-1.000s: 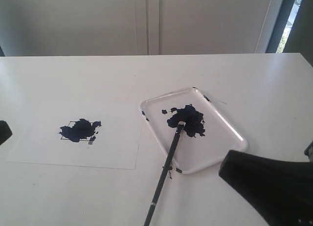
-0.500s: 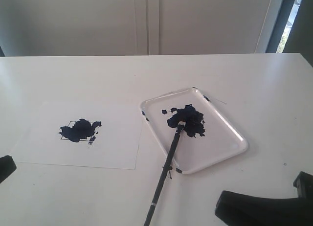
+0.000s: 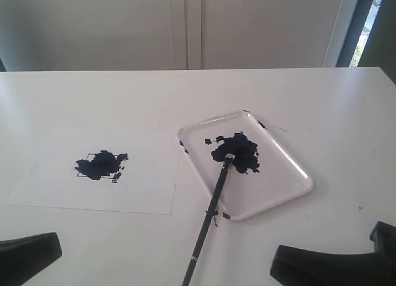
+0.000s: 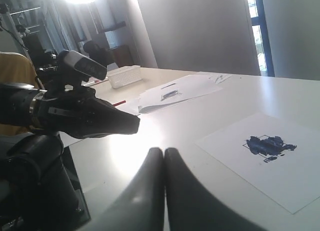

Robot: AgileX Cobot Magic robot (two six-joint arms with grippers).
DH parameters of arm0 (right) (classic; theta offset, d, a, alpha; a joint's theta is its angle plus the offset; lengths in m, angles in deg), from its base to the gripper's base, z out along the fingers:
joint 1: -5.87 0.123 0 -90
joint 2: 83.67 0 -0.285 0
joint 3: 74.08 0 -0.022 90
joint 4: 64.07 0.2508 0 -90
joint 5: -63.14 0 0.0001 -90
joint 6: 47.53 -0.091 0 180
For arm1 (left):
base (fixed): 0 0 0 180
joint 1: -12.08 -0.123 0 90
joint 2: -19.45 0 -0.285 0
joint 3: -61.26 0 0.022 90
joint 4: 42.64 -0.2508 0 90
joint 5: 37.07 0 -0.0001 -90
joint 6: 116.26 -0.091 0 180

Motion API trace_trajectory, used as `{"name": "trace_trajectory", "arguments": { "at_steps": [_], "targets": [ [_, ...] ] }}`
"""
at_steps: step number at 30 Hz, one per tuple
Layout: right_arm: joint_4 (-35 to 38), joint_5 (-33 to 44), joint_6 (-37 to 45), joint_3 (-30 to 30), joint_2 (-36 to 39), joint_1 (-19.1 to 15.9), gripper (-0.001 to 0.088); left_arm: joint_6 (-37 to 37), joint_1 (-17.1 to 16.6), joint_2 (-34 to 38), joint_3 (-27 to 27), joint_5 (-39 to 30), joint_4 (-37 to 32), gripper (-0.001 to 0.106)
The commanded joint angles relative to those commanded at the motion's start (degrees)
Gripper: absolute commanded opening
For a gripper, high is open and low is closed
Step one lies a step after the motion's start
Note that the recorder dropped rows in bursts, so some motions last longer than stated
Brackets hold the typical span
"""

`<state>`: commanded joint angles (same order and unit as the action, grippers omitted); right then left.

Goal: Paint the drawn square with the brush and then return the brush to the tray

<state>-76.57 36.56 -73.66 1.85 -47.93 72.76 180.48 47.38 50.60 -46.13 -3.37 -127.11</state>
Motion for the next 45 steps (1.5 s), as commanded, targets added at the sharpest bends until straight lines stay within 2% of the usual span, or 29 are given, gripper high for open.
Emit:
{"name": "trace_trajectory", "arguments": {
  "at_steps": [3,6,16,22,33,37,45],
  "targets": [
    [0.0,0.0,0.0,0.0,0.0,0.0,0.0000,0.0,0.0,0.0,0.0,2.3,0.0,0.000],
    [0.0,0.8,0.0,0.0,-3.1,-0.1,0.0000,0.0,0.0,0.0,0.0,3.1,0.0,0.000],
    [0.0,1.3,0.0,0.0,-20.8,-2.2,0.0000,0.0,0.0,0.0,0.0,3.1,0.0,0.000],
    [0.0,1.3,0.0,0.0,-27.9,-4.1,0.0000,0.0,0.0,-1.1,0.0,3.0,0.0,0.000],
    [0.1,0.0,0.0,0.0,-27.9,-5.2,0.0000,0.0,0.0,-23.4,0.0,3.2,0.0,0.000],
    [0.1,0.0,0.0,0.0,-27.9,-5.2,0.0000,0.0,0.0,-23.4,0.0,7.0,-0.6,0.000],
    [0.1,0.0,0.0,0.0,-27.9,-5.2,0.0000,0.0,0.0,-23.4,0.0,10.4,-2.3,0.000]
  ]
}}
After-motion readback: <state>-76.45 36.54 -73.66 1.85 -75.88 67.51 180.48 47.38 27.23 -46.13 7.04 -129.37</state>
